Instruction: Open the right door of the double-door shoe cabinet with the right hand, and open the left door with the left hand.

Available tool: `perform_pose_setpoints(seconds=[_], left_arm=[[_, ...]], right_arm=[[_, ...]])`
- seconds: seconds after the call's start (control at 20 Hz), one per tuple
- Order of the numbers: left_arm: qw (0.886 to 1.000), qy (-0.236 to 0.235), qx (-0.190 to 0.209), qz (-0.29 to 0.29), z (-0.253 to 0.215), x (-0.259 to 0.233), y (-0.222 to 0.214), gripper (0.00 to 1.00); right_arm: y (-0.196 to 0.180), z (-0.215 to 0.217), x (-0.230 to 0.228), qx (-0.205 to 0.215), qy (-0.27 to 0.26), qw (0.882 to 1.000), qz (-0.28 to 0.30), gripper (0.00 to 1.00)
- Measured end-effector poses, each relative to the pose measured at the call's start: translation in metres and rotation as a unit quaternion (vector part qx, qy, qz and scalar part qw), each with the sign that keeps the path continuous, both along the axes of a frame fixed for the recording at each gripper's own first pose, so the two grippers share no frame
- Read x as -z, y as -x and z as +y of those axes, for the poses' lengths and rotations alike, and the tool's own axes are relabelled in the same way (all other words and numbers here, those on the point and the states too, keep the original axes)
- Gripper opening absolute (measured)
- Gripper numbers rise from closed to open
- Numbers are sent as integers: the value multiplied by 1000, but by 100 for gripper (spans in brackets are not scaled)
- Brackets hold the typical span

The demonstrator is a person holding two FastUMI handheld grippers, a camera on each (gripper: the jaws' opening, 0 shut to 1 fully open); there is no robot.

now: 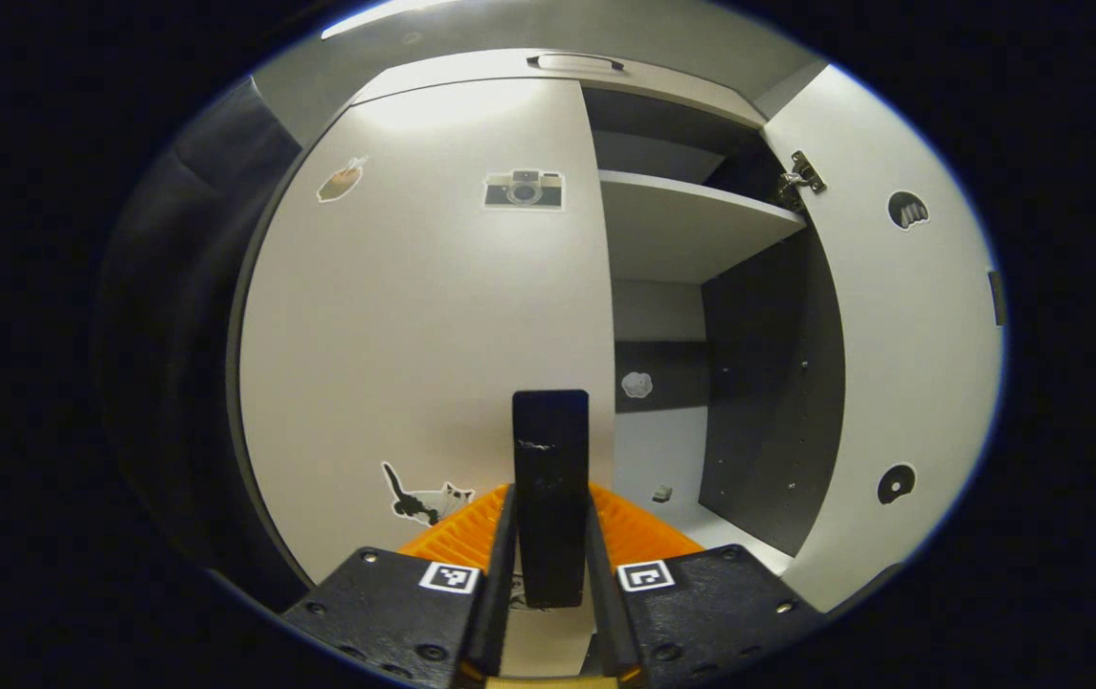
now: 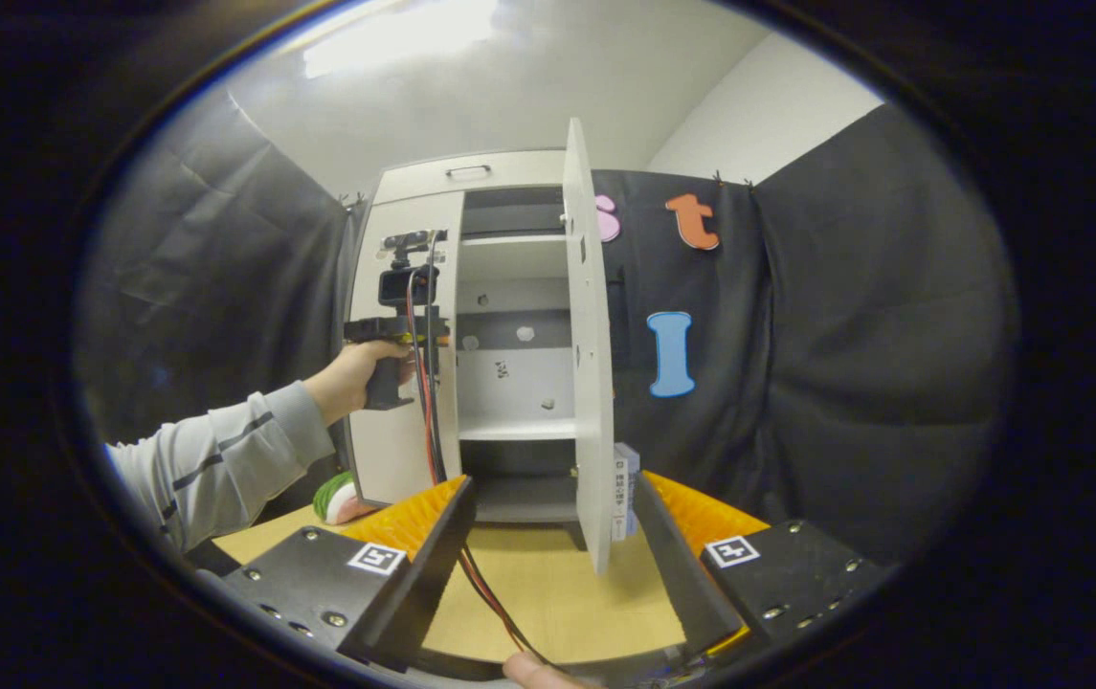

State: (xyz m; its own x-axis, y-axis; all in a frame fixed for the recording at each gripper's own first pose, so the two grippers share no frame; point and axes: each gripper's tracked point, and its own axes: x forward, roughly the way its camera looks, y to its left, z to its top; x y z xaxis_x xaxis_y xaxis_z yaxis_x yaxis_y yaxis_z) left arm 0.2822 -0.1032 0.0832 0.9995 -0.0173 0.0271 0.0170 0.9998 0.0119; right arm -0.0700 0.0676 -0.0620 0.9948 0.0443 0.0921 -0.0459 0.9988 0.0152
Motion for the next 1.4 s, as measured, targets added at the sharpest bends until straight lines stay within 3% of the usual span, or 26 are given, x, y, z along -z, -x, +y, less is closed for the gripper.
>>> perform_pose_setpoints(seconds=[0.05, 0.1, 0.35, 0.65, 1.4], left_arm=[[1000, 5, -4, 5, 1, 2, -2, 31], [1000, 4, -7, 11, 1, 3, -1, 31], [999, -7, -10, 35, 1, 6, 1, 24], [999, -5, 7, 44, 3, 4, 25, 23], [998, -14, 46, 48, 34, -1, 108, 23]], right_arm=[[1, -2, 1, 4, -3, 1000, 1, 93], [2, -4, 2, 8, -6, 1000, 2, 100], [8, -12, 4, 20, -29, 999, 0, 98], [-7, -18, -1, 20, -45, 999, 1, 98], [6, -12, -4, 30, -49, 998, 0, 98]])
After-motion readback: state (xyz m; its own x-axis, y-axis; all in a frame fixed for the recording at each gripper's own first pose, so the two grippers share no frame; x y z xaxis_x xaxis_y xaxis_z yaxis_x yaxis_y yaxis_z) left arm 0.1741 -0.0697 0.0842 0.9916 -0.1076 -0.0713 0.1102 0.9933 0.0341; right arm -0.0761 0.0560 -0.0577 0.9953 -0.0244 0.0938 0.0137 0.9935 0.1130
